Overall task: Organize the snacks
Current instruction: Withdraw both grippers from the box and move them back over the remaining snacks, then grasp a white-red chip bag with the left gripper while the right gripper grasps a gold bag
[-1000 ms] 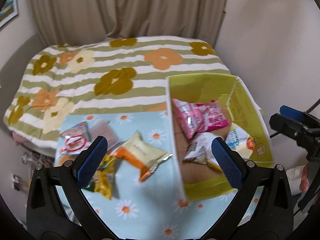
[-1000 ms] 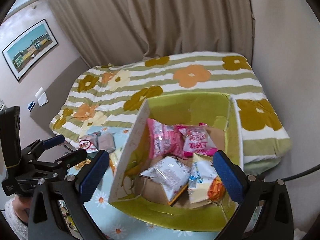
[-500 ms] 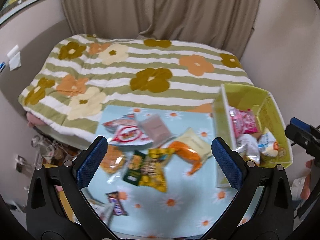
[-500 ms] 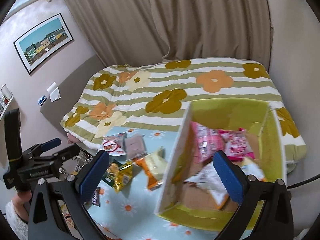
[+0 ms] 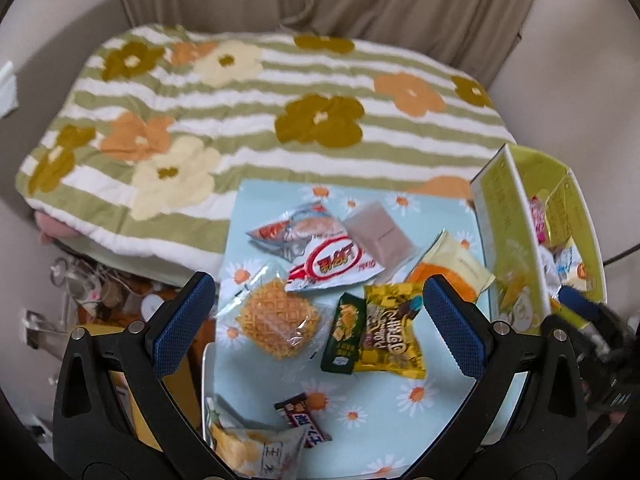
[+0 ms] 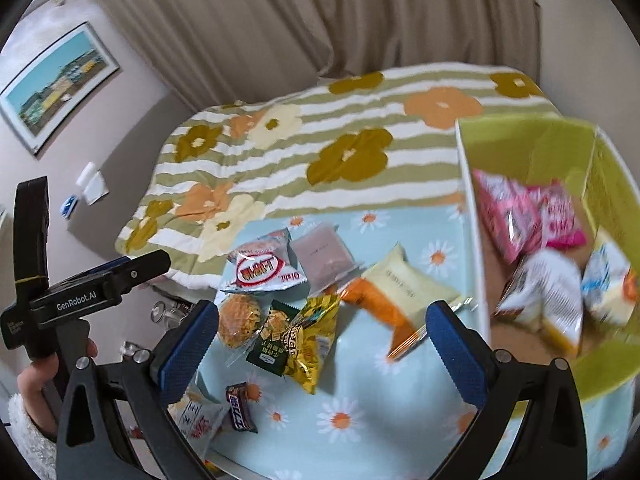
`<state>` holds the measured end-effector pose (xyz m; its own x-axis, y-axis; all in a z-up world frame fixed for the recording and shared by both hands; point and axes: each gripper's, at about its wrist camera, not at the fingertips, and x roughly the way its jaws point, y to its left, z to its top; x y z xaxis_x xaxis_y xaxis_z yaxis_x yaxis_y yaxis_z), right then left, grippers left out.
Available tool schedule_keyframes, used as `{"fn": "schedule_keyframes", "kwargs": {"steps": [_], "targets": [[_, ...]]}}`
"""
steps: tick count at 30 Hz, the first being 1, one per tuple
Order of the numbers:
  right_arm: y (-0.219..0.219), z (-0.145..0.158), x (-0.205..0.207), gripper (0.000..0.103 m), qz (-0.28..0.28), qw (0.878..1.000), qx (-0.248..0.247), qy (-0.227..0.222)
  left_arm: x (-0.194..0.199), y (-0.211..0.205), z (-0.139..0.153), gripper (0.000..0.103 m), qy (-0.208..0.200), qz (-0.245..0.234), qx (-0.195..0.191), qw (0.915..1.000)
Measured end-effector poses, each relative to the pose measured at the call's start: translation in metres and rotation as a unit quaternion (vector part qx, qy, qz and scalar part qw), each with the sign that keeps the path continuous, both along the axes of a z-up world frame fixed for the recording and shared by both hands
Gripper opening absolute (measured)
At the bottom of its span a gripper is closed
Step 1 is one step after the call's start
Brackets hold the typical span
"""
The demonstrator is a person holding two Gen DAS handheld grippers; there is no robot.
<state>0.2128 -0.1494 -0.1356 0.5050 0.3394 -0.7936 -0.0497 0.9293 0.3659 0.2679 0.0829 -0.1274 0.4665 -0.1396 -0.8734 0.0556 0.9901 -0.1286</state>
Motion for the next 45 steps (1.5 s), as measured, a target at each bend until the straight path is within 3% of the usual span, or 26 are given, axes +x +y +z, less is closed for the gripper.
{"fn": "schedule_keyframes", "kwargs": {"steps": [11, 23, 27, 29, 34, 45], "targets": [[0.041, -0.076, 0.004, 0.103, -0.016, 0.998, -0.005, 0.067, 0.064, -0.008, -0.084, 0.103, 0.076, -0.012, -0.03, 0.9966], [0.064, -0.127, 0.023, 0.103, 0.023, 0.996, 0.004, 0.083, 0.106, -0.018, -0.15, 0.103, 0.111, 0.04, -0.006, 0.993], [0.064, -0.133, 0.025, 0.103, 0.033, 0.996, 0.003, 0.083, 0.11, -0.017, -0.161, 0.101, 0.119, 0.046, -0.014, 0.9917], [0.065, -0.135, 0.027, 0.103, 0.035, 0.996, 0.006, 0.085, 0.111, -0.018, -0.164, 0.087, 0.122, 0.046, -0.022, 0.9913], [0.066, -0.142, 0.034, 0.09, 0.045, 0.995, 0.012, 0.093, 0.107, -0.015, -0.163, 0.066, 0.113, 0.05, -0.022, 0.9922], [0.057, -0.15, 0.034, 0.079, 0.048, 0.994, 0.017, 0.101, 0.095, -0.007, -0.152, 0.062, 0.095, 0.057, -0.015, 0.9937]]}}
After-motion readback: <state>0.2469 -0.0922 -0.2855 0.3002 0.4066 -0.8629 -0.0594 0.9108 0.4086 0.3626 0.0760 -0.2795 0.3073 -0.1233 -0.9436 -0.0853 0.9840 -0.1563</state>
